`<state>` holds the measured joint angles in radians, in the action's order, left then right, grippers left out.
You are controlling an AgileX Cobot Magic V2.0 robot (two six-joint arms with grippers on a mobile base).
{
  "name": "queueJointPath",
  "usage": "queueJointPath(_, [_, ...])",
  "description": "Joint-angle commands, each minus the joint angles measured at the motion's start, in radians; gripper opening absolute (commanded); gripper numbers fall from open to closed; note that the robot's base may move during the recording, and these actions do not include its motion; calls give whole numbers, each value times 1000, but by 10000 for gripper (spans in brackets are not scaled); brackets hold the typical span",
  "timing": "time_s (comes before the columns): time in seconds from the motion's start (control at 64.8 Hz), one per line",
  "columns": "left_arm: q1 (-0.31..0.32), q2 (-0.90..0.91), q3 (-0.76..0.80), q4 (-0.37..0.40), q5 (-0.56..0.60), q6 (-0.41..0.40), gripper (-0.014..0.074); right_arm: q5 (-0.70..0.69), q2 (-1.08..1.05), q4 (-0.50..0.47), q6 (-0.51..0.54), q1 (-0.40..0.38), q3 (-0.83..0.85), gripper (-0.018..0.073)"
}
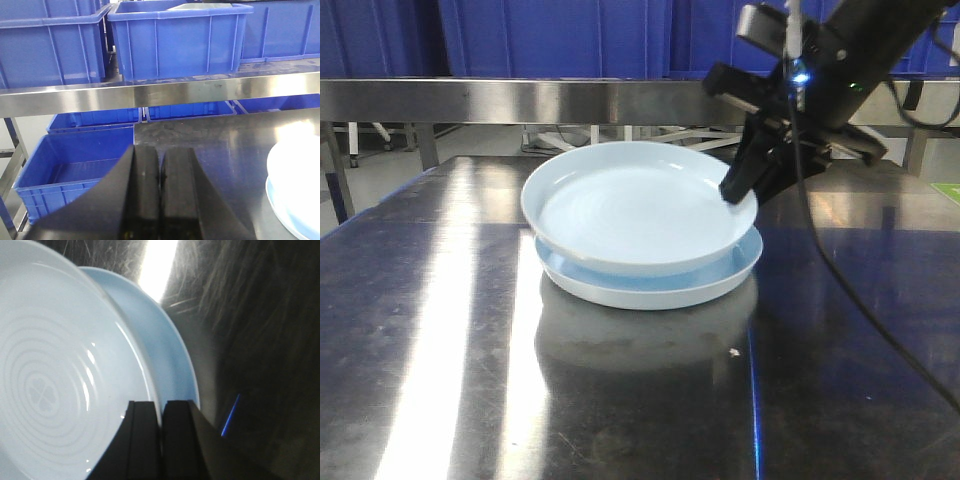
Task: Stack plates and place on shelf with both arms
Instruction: 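Lift the plate with the right gripper and set it onto the centered plate, then grasp the rim of the stacked plates with the right gripper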
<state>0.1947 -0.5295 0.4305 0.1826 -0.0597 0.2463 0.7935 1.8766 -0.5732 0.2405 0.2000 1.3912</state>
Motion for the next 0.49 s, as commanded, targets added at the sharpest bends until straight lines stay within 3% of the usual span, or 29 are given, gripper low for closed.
queueJointPath(0.0, [0,1,29,4,78,0,82,-51,-49,-29,-1,-1,33,60])
queueJointPath(0.309, [0,1,29,4,78,0,82,-39,-49,9,-1,-1,33,69])
queueJointPath(0.478, [0,1,29,4,78,0,82,-23,-49,20,-2,-1,33,230])
